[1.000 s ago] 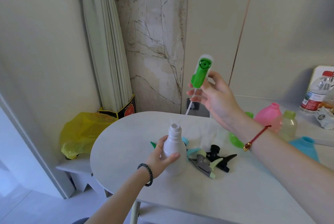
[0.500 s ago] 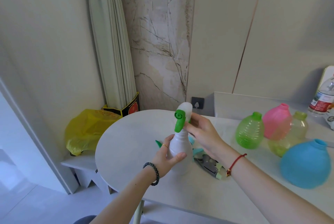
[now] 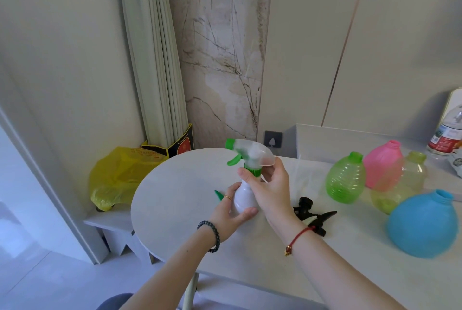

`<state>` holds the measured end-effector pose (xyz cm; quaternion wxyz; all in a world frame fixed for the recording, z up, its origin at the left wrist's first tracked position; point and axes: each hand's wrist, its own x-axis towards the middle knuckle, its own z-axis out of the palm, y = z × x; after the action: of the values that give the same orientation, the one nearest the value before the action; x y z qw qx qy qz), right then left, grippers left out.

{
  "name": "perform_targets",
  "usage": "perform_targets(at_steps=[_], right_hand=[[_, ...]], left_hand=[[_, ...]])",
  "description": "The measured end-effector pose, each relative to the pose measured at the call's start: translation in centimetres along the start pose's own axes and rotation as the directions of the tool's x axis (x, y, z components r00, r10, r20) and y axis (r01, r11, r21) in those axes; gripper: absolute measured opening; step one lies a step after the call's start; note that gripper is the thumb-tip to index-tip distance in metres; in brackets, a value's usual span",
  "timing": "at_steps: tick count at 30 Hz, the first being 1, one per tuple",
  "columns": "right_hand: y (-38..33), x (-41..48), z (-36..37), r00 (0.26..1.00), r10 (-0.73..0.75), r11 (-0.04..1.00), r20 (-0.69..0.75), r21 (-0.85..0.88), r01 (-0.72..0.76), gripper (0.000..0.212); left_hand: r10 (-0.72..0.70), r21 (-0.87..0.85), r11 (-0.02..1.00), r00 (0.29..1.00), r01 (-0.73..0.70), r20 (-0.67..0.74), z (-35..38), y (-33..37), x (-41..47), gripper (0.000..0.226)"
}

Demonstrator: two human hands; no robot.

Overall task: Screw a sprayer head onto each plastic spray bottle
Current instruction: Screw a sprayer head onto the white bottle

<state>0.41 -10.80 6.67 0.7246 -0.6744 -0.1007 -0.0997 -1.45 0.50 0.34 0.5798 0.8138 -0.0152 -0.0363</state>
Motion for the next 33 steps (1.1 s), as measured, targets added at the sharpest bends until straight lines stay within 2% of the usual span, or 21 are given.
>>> perform_targets(at_steps=[3, 5, 12, 14, 17, 19, 23, 26, 29, 31, 33], right_hand=[[0.1, -0.2, -0.7, 0.993, -0.049, 0.997, 0.112, 0.059, 0.043, 0.025], [0.2, -0.1, -1.0, 0.987, -0.066, 0.996, 0.149, 0.07, 0.056, 0.028], [0.0, 0.5, -0.1, 0.999, 0.018, 0.98, 0.044, -0.199, -0.009, 0.042], [-0.3, 0.4, -0.7, 0.994, 0.021, 0.98, 0.109, -0.2, 0.001, 0.042], [-1.0, 0.8, -2.0, 0.958, 0.015, 0.998, 0.287, -0.062, 0.003, 0.036], [-1.3, 1.2, -2.7, 0.944, 0.024, 1.0, 0.328, -0.027, -0.017, 0.046], [-1.7, 1.6, -2.5, 0.968, 0.0, 0.976, 0.251, -0.212, 0.055, 0.063], [-1.6, 1.7, -2.7, 0.944, 0.046, 0.951, 0.328, -0.304, 0.059, 0.078], [-1.8, 1.9, -4.0, 0.898, 0.087, 0.983, 0.431, -0.185, -0.006, 0.072], [-1.9, 2.2, -4.5, 0.908, 0.065, 0.992, 0.413, -0.126, -0.014, 0.075], [-1.9, 2.4, -4.3, 0.938, 0.023, 0.985, 0.345, -0.169, 0.038, 0.079]], left_hand=[[0.002, 0.005, 1.0, 1.0, -0.002, -0.002, 0.0, 0.1, -0.1, 0.08], [0.002, 0.006, 1.0, 1.0, -0.002, -0.001, 0.0, 0.1, -0.1, 0.076], [0.006, 0.021, 1.0, 1.0, -0.006, 0.021, -0.1, 0.3, -0.1, 0.074], [0.003, 0.024, 1.0, 1.0, -0.003, 0.023, 0.0, 0.3, -0.2, 0.075], [-0.001, 0.001, 1.0, 1.0, 0.001, 0.007, 0.0, 0.3, -0.2, 0.07], [-0.004, -0.004, 1.0, 1.0, 0.004, 0.006, 0.0, 0.3, -0.2, 0.068], [0.005, -0.012, 1.0, 1.0, -0.005, 0.012, 0.2, 0.2, -0.2, 0.065], [0.009, -0.011, 1.0, 1.0, -0.009, 0.01, 0.2, 0.2, -0.2, 0.059], [0.003, -0.018, 1.0, 1.0, -0.003, 0.014, 0.1, 0.1, -0.1, 0.059], [0.011, -0.024, 1.0, 1.0, -0.011, 0.001, 0.1, -0.1, -0.1, 0.061], [0.016, -0.03, 0.999, 1.0, -0.016, -0.009, 0.2, -0.1, 0.0, 0.061]])
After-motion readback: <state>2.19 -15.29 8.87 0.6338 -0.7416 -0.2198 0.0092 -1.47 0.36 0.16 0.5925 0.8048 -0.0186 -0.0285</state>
